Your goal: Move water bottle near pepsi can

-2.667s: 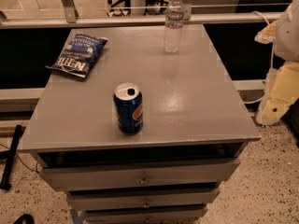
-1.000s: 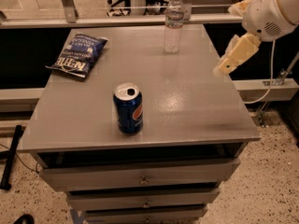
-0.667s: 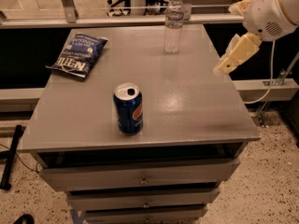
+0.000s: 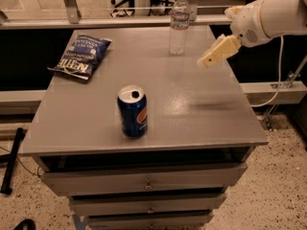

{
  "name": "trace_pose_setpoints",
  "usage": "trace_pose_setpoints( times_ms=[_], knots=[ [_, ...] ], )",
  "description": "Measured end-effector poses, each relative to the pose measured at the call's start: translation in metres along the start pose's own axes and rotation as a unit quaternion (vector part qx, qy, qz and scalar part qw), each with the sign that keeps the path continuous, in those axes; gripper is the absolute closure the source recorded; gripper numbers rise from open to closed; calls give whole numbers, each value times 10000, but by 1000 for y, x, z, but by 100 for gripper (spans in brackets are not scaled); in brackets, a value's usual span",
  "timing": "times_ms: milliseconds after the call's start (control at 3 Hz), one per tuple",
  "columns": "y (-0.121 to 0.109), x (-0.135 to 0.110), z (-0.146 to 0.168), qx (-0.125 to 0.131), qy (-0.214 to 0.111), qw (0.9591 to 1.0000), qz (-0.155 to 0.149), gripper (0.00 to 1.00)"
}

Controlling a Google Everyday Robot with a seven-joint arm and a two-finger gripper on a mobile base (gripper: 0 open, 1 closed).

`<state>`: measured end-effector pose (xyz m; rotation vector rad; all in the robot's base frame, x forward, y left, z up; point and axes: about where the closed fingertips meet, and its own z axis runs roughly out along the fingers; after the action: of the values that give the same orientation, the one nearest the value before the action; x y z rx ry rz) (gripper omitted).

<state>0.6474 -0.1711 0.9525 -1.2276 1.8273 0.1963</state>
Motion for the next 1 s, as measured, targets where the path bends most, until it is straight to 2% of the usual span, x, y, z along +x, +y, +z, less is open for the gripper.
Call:
trace_pose_setpoints(
  times_ms=[333,667,1000],
  knots=[
    [-38,-3,42,488,-403,9978,185,0],
    [-73,-9,79,908,-793,9922,308,0],
    [-96,-15,111,1086,-1154,9859,528,0]
  ],
)
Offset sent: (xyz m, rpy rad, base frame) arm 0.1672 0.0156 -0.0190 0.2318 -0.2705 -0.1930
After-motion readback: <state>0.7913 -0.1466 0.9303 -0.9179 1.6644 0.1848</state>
